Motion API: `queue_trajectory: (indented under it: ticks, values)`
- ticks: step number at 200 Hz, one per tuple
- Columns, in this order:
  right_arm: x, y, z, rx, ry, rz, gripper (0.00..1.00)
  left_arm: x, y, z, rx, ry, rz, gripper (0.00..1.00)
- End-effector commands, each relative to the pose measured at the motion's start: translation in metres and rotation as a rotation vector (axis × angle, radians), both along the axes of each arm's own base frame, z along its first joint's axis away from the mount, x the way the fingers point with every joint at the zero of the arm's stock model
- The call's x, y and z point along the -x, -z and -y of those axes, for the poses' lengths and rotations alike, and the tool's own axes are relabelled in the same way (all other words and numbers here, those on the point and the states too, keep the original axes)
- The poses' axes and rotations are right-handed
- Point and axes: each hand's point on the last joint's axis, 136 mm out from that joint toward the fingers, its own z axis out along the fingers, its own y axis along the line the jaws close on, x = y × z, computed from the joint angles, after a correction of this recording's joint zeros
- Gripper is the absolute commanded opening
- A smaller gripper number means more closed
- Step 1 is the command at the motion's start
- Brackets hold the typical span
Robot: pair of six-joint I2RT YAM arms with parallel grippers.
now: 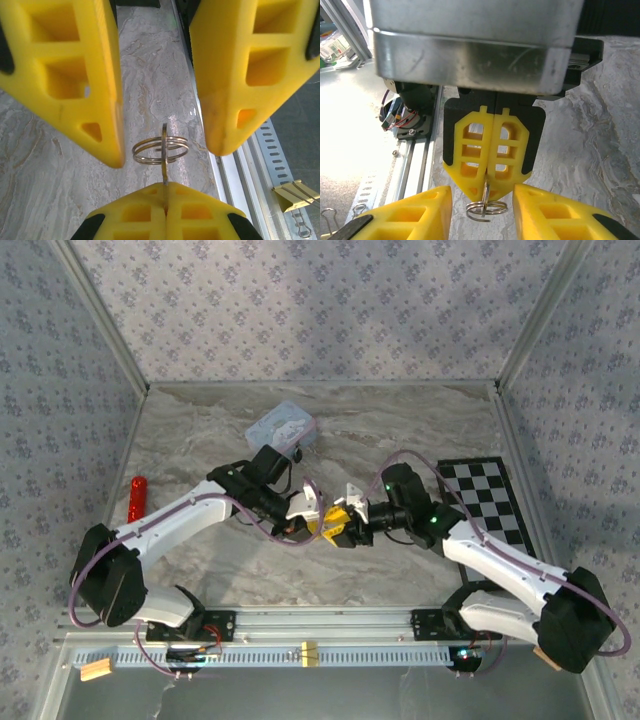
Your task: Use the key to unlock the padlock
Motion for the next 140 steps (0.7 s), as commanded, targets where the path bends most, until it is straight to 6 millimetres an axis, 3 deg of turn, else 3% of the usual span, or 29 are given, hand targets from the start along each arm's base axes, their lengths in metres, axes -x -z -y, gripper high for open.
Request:
queue_trajectory:
  ticks: [1, 140]
  values:
    - [0.003, -0.011, -0.004, -0.012, -0.034, 0.005, 0.36, 0.006, -0.001, 0.000, 0.001, 0.029, -0.011, 0.01]
    - [0.003, 0.000, 0.000, 0.056, -0.028, -0.018, 0.16, 0.003, 0.001, 0.000, -0.010, 0.020, -0.008, 0.00]
